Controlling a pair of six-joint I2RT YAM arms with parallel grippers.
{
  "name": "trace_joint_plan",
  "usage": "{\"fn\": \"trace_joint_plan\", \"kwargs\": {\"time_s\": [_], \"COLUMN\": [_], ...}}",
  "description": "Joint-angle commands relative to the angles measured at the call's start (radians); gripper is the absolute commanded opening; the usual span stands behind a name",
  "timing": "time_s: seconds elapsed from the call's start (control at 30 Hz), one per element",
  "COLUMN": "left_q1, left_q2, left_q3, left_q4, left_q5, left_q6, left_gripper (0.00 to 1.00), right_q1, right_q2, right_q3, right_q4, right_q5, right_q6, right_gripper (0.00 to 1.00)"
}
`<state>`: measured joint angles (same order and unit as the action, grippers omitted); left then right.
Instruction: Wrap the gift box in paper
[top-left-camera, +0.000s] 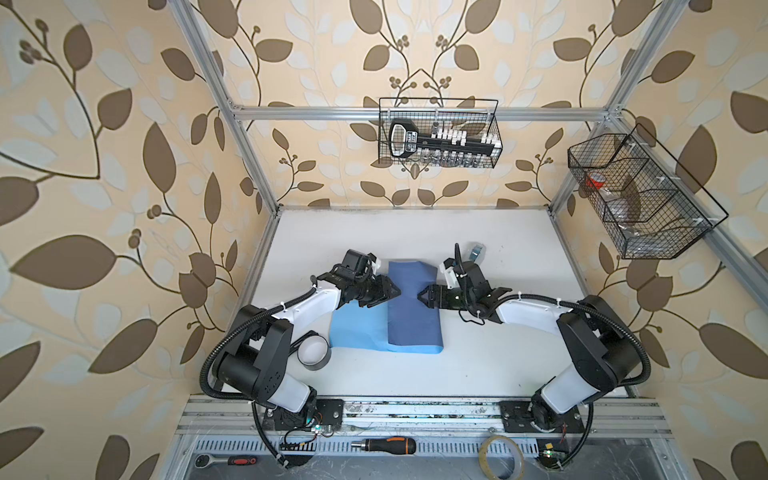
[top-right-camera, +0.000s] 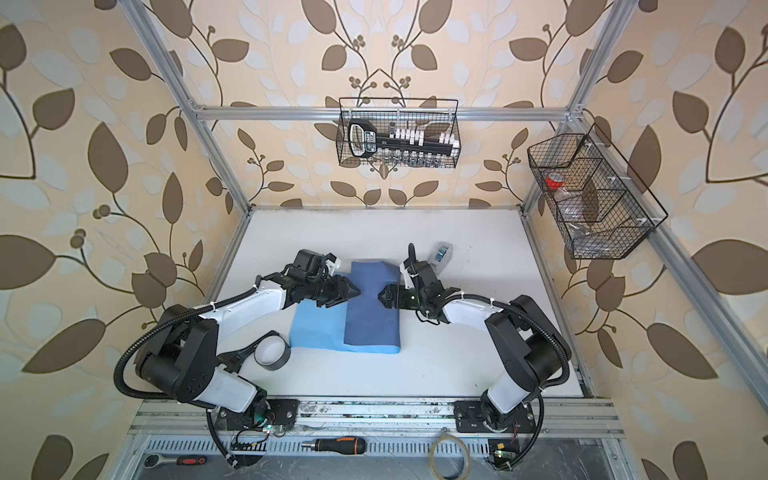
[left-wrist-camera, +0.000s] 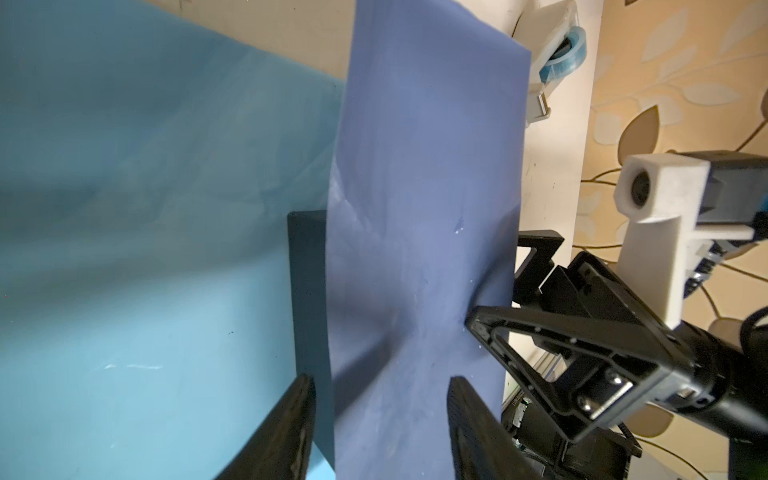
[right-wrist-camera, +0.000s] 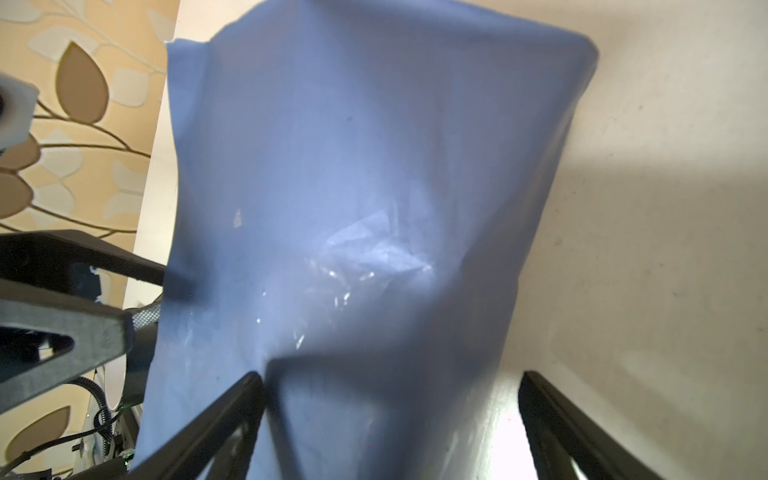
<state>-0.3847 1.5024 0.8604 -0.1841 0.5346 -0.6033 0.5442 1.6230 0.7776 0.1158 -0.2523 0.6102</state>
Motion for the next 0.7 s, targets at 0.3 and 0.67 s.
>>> {"fn": "trace_joint_plan", "kwargs": {"time_s": [0.3, 0.67], "left_q1": [-0.009, -0.010], "left_q2": [0.086, 0.124], "left_q3": [0.032, 0.026], "left_q4": [-0.019, -0.007], "left_q5": [0.064, 0.082], "left_q6": [0.021, 0.024], "left_gripper": [0.52, 0.40], "right_q1": [-0.003, -0.052], "right_q2": [0.026, -0.049], "right_q3": [-0.007, 0.008], "right_q4": [-0.064, -0.061], "right_q5": [0.001, -0.154], "right_q6": [-0.012, -0.041], "right_gripper": [0.95, 0.94]}}
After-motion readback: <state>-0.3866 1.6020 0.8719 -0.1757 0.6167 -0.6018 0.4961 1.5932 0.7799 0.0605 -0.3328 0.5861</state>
